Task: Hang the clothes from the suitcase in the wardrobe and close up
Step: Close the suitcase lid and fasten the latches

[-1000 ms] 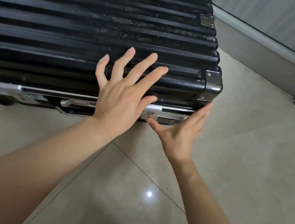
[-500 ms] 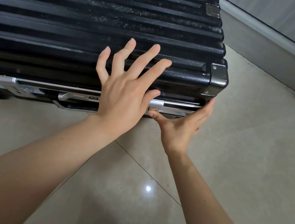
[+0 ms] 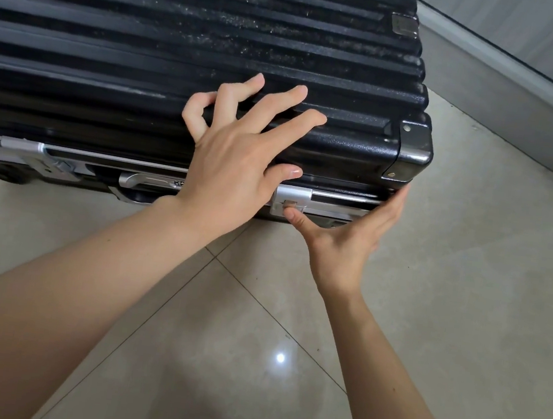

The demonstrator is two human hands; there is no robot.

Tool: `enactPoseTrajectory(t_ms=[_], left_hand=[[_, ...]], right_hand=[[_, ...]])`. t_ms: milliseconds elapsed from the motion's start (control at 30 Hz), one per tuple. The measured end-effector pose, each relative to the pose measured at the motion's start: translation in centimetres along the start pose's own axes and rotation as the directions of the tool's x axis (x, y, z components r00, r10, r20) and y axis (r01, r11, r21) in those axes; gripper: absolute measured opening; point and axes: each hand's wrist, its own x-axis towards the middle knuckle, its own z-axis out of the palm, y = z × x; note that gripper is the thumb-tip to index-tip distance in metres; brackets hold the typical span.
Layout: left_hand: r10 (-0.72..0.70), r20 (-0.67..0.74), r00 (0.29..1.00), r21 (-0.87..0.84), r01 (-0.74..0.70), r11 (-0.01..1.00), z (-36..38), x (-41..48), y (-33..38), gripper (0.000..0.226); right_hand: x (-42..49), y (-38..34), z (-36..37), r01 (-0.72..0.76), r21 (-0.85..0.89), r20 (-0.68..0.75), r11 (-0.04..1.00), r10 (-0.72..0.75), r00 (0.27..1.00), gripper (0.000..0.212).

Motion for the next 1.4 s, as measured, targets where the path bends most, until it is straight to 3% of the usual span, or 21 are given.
enactPoseTrajectory(t_ms=[367, 533, 633, 700, 733, 767, 833, 867, 900, 933, 967, 1000, 1133, 1200, 1267, 1400], left_hand=[[-0.040, -0.021, 0.999, 0.042, 0.041, 0.998, 0.4, 0.0, 0.0, 0.054], [-0.009, 0.032, 0.999, -0.038, 0.010, 0.999, 0.0, -0.5, -0.2, 0.061], [0.030, 0.023, 0.999, -0.147, -0.026, 0.989, -0.2, -3.8, -1.1, 0.051], [-0.056, 0.103, 0.993, -0.256, 0.081, 0.963, 0.6, -6.9, -1.4, 0.036], [-0.135, 0.214, 0.967, -0.312, 0.199, 0.929, 1.2, -8.0, -1.4, 0.028], [-0.232, 0.357, 0.905, -0.336, 0.356, 0.872, 1.8, -8.7, -1.3, 0.022], [-0.468, 0.581, 0.666, -0.266, 0.699, 0.664, 2.9, -8.8, -0.9, 0.024], [-0.601, 0.632, 0.490, -0.245, 0.861, 0.445, 3.4, -8.5, -0.8, 0.027], [-0.680, 0.677, 0.283, -0.257, 0.956, 0.142, 3.5, -7.9, -0.5, 0.030], [-0.673, 0.734, 0.096, -0.284, 0.943, -0.175, 3.4, -7.2, -0.2, 0.032], [-0.608, 0.794, -0.019, -0.304, 0.854, -0.422, 3.2, -6.5, 0.2, 0.032], [-0.553, 0.831, -0.055, -0.321, 0.765, -0.558, 3.0, -5.8, 0.5, 0.029], [-0.532, 0.843, -0.079, -0.434, 0.484, -0.760, 2.2, -3.7, 1.2, 0.031], [-0.529, 0.842, -0.103, -0.476, 0.318, -0.820, 2.1, -3.7, 1.3, 0.041], [-0.519, 0.851, -0.083, -0.497, 0.193, -0.846, 2.1, -4.0, 1.4, 0.044], [-0.513, 0.858, 0.009, -0.509, 0.144, -0.849, 2.7, -5.1, 1.0, 0.038]], right_hand=[[0.5, -0.4, 1.4, 0.023, -0.214, -0.021, 0.977, -0.028, 0.999, 0.147], [0.7, -0.3, 1.0, 0.040, -0.157, 0.008, 0.987, -0.040, 0.999, 0.146], [0.8, -0.3, 0.6, 0.058, -0.125, 0.031, 0.990, -0.055, 0.998, 0.146], [0.8, -0.5, 0.3, 0.057, -0.104, 0.043, 0.993, -0.053, 0.998, 0.145], [0.9, -0.5, 0.1, 0.051, -0.085, 0.047, 0.995, -0.047, 0.998, 0.142], [1.0, -0.5, -0.2, 0.050, -0.062, 0.053, 0.997, -0.047, 0.997, 0.138], [1.3, -0.3, -0.9, 0.054, -0.015, 0.071, 0.998, -0.053, 0.996, 0.130], [1.6, -0.2, -1.3, 0.057, 0.004, 0.087, 0.998, -0.057, 0.995, 0.129], [1.7, -0.2, -1.5, 0.063, 0.015, 0.102, 0.998, -0.064, 0.993, 0.129], [1.9, -0.2, -1.5, 0.080, 0.018, 0.113, 0.997, -0.081, 0.990, 0.132], [2.0, -0.3, -1.5, 0.096, 0.012, 0.117, 0.995, -0.097, 0.988, 0.134], [2.0, -0.4, -1.3, 0.107, 0.007, 0.112, 0.994, -0.107, 0.988, 0.136], [2.1, -0.3, -0.2, 0.098, 0.044, 0.069, 0.994, -0.101, 0.992, 0.138], [2.2, 0.2, 0.0, 0.124, 0.053, 0.062, 0.991, -0.128, 0.990, 0.137], [2.3, 0.6, -0.1, 0.139, 0.049, 0.056, 0.989, -0.142, 0.988, 0.136], [2.3, 0.6, -0.1, 0.157, 0.058, 0.065, 0.986, -0.160, 0.985, 0.136]])
